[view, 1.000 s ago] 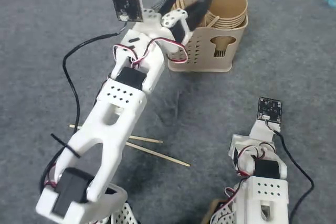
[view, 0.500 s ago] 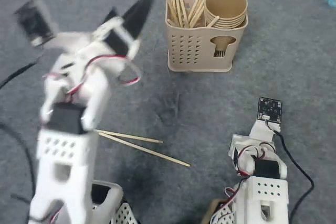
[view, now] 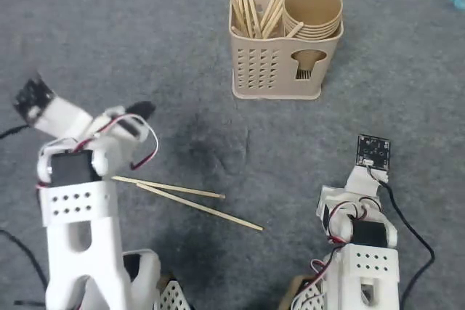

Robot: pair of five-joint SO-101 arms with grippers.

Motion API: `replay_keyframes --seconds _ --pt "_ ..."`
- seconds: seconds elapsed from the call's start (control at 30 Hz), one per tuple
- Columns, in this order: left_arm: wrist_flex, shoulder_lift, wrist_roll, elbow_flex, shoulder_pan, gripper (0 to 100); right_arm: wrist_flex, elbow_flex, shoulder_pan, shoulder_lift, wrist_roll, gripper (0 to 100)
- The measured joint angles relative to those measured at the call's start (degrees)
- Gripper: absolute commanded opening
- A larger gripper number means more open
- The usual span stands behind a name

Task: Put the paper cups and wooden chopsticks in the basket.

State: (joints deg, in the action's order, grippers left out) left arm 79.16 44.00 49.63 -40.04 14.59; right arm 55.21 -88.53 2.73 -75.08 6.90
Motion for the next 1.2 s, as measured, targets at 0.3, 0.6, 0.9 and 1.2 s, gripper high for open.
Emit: replay_keyframes --seconds 0.3,0.6,0.9,1.2 --pt "-2.55 0.00 -0.26 -12.04 9.23 32 0.00 -0.70 0.09 0.00 0.00 0.8" --pt "-3.60 -1.58 -1.41 -17.05 11.69 32 0.00 -0.79 0.00 0.00 -0.09 0.8" --pt "-9.49 -22.68 -1.41 -13.71 13.45 32 0.00 -0.79 0.00 0.00 -0.09 0.8" --pt "-10.81 -33.23 -2.46 -9.32 18.90 32 0.00 -0.79 0.00 0.00 -0.09 0.8"
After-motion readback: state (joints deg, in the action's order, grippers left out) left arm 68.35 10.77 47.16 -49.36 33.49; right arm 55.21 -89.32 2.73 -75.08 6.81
